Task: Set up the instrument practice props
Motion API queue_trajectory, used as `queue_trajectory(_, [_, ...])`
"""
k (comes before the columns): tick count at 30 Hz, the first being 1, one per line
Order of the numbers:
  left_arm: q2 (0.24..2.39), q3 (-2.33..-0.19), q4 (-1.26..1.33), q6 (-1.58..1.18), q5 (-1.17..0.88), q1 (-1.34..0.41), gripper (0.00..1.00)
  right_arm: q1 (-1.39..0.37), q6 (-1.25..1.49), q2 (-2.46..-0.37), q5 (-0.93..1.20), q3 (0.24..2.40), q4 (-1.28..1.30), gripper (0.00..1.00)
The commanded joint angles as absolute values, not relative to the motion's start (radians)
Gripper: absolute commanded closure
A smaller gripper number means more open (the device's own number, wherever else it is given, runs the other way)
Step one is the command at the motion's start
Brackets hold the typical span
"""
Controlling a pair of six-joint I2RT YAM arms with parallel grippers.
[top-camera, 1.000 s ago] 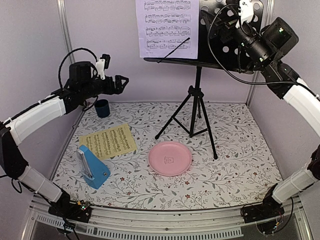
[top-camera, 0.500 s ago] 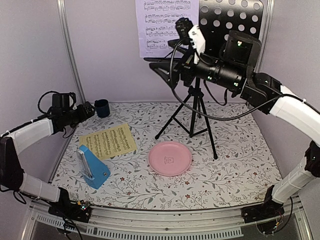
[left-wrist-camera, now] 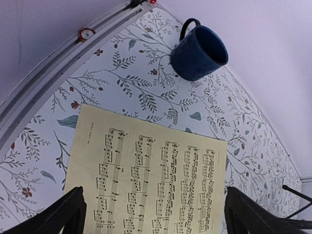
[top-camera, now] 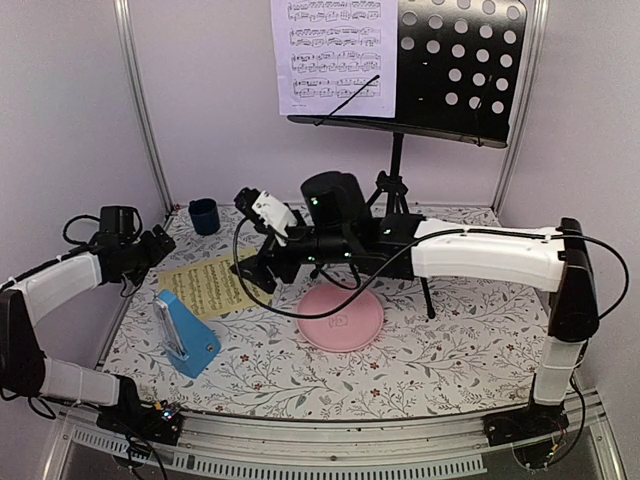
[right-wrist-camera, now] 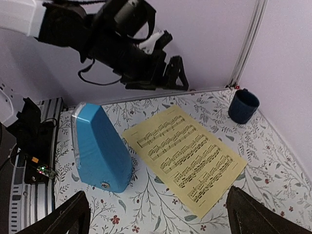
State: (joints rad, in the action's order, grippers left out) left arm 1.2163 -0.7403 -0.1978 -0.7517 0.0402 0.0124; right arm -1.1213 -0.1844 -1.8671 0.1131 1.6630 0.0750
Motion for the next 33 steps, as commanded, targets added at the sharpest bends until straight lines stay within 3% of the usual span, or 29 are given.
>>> queue_trajectory(1, [1.193, -0.730, -0.308, -0.838, 0.145, 0.028, 0.01, -1.098, -0.086, -2.033, 0.145, 1.743, 0.070, 0.01])
queue_trajectory(12, [1.247, -0.655, -0.292, -0.914, 0.109, 0.067, 0.01, -0.948, 0.142, -2.384, 0.287, 2.045, 0.147, 0.05])
queue_trajectory(21, [1.332, -0.628, -0.240, -0.900, 0.112, 0.074, 0.01, -0.921, 0.200, -2.531, 0.310, 2.118, 0.145, 0.07])
queue_trajectory(25, [1.400, -0.632, -0.198, -0.872, 0.070, 0.074, 0.04, -0.920, 0.196, -2.586, 0.309, 2.147, 0.146, 0.12])
queue_trajectory(33, [1.444, -0.594, -0.087, -0.860, -0.005, 0.074, 0.06, -0.914, 0.219, -2.655, 0.287, 2.162, 0.135, 0.34])
